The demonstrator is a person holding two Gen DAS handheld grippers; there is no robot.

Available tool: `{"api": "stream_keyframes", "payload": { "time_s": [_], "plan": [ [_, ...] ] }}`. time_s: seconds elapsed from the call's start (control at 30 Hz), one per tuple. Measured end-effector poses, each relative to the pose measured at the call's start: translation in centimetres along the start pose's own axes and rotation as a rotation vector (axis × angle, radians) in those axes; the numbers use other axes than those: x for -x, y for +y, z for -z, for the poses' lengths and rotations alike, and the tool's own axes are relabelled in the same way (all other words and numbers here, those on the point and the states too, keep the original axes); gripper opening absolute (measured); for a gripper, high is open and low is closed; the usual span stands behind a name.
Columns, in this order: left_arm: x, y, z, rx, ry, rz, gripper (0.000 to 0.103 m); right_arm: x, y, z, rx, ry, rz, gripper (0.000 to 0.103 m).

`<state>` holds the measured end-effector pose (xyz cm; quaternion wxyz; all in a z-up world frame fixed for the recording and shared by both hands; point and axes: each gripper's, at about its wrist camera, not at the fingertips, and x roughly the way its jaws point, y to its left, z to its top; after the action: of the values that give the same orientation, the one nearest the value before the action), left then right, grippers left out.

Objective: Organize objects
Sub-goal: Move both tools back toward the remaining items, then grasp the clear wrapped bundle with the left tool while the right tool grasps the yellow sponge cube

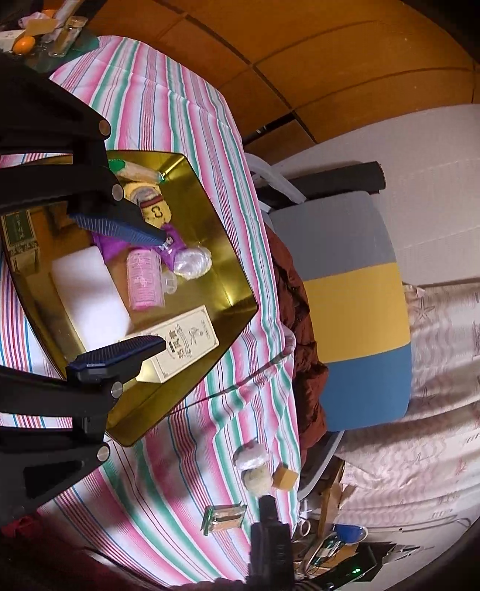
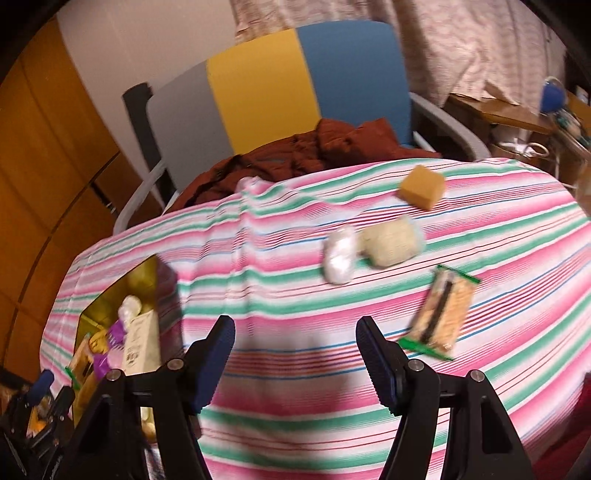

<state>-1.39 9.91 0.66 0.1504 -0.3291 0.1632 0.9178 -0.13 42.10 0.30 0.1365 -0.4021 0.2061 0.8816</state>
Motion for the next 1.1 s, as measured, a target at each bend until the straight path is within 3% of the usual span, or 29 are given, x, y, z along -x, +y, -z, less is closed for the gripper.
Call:
{"api": "stream_keyframes", "payload": {
  "time_s": [0.23, 0.63, 0.87, 1.1],
  "plan": [
    [-0.8, -1.8, -1.0, -0.035, -0.004, 0.049, 0.051, 0.4, -4.9, -2.2, -0.077, -0.025, 0.067, 0.069],
    [-2.9, -7.6, -4.8, -0.097, 0.008, 0.232, 0.051, -0.4, -13.4, -5.6, -0.207, -0.084, 0.180, 0.069],
    [-7.3, -11.7, -7.9, -0.064, 0.113, 0.339, 0.051, -2.0, -17.1, -4.5, -0.324, -0.077, 0.142, 0.069],
    [-12.7, -15.7, -9.9, -0.017, 0.205, 0.425, 0.051, -1.9, -17.3, -4.3, -0.334, -0.083, 0.110, 0.073]
  ]
}}
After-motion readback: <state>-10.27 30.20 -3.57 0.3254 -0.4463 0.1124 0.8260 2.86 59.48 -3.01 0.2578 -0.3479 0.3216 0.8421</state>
